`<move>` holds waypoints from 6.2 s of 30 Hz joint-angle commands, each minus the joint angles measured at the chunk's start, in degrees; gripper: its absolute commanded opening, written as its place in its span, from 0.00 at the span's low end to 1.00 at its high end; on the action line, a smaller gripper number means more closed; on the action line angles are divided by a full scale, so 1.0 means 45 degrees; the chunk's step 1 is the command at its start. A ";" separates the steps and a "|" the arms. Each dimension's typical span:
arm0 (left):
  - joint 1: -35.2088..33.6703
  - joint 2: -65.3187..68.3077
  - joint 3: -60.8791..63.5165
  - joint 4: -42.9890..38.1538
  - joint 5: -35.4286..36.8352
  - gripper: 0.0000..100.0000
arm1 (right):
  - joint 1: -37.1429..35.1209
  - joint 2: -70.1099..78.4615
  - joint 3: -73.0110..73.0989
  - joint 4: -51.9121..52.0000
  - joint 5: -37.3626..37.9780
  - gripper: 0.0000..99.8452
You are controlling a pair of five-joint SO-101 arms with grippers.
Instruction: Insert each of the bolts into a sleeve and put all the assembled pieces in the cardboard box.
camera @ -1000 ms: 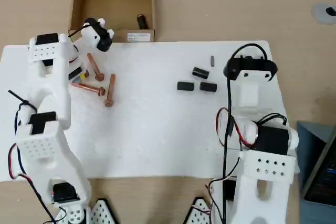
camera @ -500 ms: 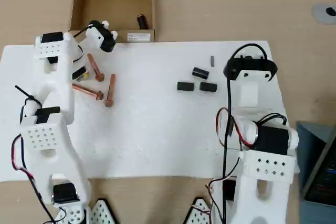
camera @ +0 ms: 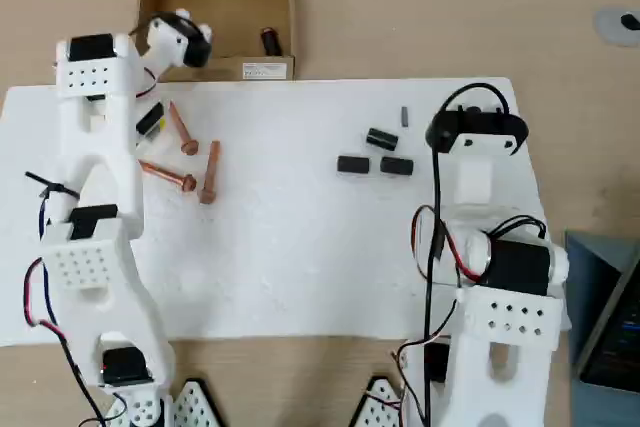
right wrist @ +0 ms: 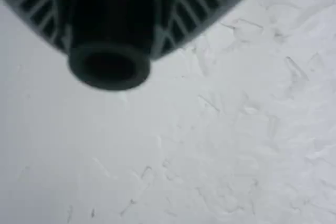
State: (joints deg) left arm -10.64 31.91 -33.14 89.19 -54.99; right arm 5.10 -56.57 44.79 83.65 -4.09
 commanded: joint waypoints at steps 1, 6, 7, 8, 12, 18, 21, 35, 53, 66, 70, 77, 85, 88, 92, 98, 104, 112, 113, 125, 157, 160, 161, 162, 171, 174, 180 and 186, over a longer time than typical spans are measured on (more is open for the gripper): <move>0.0430 -0.1475 -0.0723 0.0254 0.0860 0.01 | 0.0107 -0.0244 -0.0088 -0.0215 -0.0059 0.01; 0.1250 -0.3038 -0.0664 0.1895 0.1348 0.01 | 0.0107 -0.0244 -0.0713 -0.0137 -0.0059 0.01; 0.1387 -0.3370 -0.0664 0.2188 0.1368 0.01 | 0.0107 -0.0244 -0.0889 -0.0137 -0.0059 0.01; 0.1524 -0.3663 -0.0664 0.2344 0.1485 0.01 | 0.0107 -0.0244 -0.1084 -0.0137 -0.0059 0.01; 0.1875 -0.5011 -0.0645 0.2501 0.2833 0.01 | 0.0088 -0.0244 -0.1846 0.0645 -0.0039 0.01; 0.2227 -0.7258 0.1700 0.2501 0.3477 0.01 | 0.0088 -0.0264 -0.1885 0.1485 0.0000 0.01; 0.2579 -0.8918 0.3770 0.2501 0.4005 0.01 | 0.0088 -0.0850 -0.1885 0.1485 0.0645 0.01; 0.3536 -1.4584 1.1272 -0.0352 0.9592 0.01 | 0.0088 -0.3448 -0.0068 -0.0567 0.1739 0.01; 0.3595 -1.9897 1.5668 -0.2696 1.0901 0.00 | -0.4054 -0.9016 0.3468 -0.1348 0.0313 0.01; 0.3595 -2.6813 1.8911 -0.4063 1.3167 0.00 | -0.6886 -1.1614 0.5284 -0.2969 0.0313 0.01; 0.3595 -2.8415 1.9595 -0.4024 1.3499 0.00 | -0.7980 -1.1966 0.6222 -0.4220 0.0313 0.01; 0.3614 -3.0388 2.0396 -0.4161 1.4066 0.00 | -1.0657 -1.2005 0.7179 -0.5333 0.0313 0.01; 0.4767 -3.0310 2.0513 -0.4239 1.9243 0.00 | -1.2591 -1.2005 0.8117 -0.6740 0.0313 0.01; 0.6095 -3.0310 2.0396 -0.4239 2.0317 0.00 | -1.2786 -1.2005 0.8254 -0.7209 0.0352 0.01; 0.6994 -3.0310 2.0357 -0.4904 2.0591 0.00 | -1.2845 -1.2005 0.8254 -0.7209 0.0371 0.01; 0.6994 -3.0291 2.0474 -0.6740 2.0103 0.00 | -1.2845 -1.2005 0.8234 -0.7150 0.0391 0.01; 0.7111 -3.0291 2.0923 -0.7092 1.9536 0.00 | -1.2845 -1.2005 0.8234 -0.7150 0.0391 0.01; 0.7131 -3.0291 2.1998 -0.7111 1.8930 0.00 | -1.2845 -1.2005 0.8156 -0.7209 0.0410 0.01; 0.7150 -3.0291 2.2115 -0.7111 1.8930 0.00 | -1.2845 -1.2005 0.8156 -0.7209 0.0410 0.01; 0.9455 -3.0291 2.2525 -0.7013 1.7719 0.00 | -1.2845 -1.2005 0.8195 -0.7209 0.0410 0.01; 0.9553 -3.0310 2.3053 -0.6115 1.7895 0.01 | -1.2767 -1.2005 0.8254 -0.8225 0.0410 0.01; 0.9455 -3.0310 2.3053 -0.6095 1.7797 0.03 | -1.2767 -1.2005 0.8254 -0.8225 0.0410 0.01; 0.9455 -3.0310 2.3053 -0.6095 1.7758 0.07 | -1.2767 -1.2005 0.8234 -0.8205 0.0410 0.01; 0.9436 -3.0310 2.3053 -0.6095 1.7543 0.11 | -1.2767 -1.2005 0.8234 -0.8205 0.0410 0.01; 0.7814 -3.0232 2.1841 -0.6095 1.5258 0.21 | -1.2767 -1.2005 0.8254 -0.8147 0.0410 0.01; 0.7131 -3.0232 2.1451 -0.6095 1.4437 0.21 | -1.2767 -1.2005 0.8254 -0.8147 0.0410 0.01; 0.6115 -3.0271 2.0650 -0.6095 1.4007 0.21 | -1.2728 -1.2005 0.8176 -0.8127 0.0410 0.01; 0.3399 -3.0291 2.0239 -0.6193 1.3832 0.01 | -1.1048 -1.1927 0.8059 -0.8127 0.0410 0.01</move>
State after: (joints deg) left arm 10.29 -104.35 60.92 61.67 8.22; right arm -48.79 -103.60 82.42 48.66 -2.24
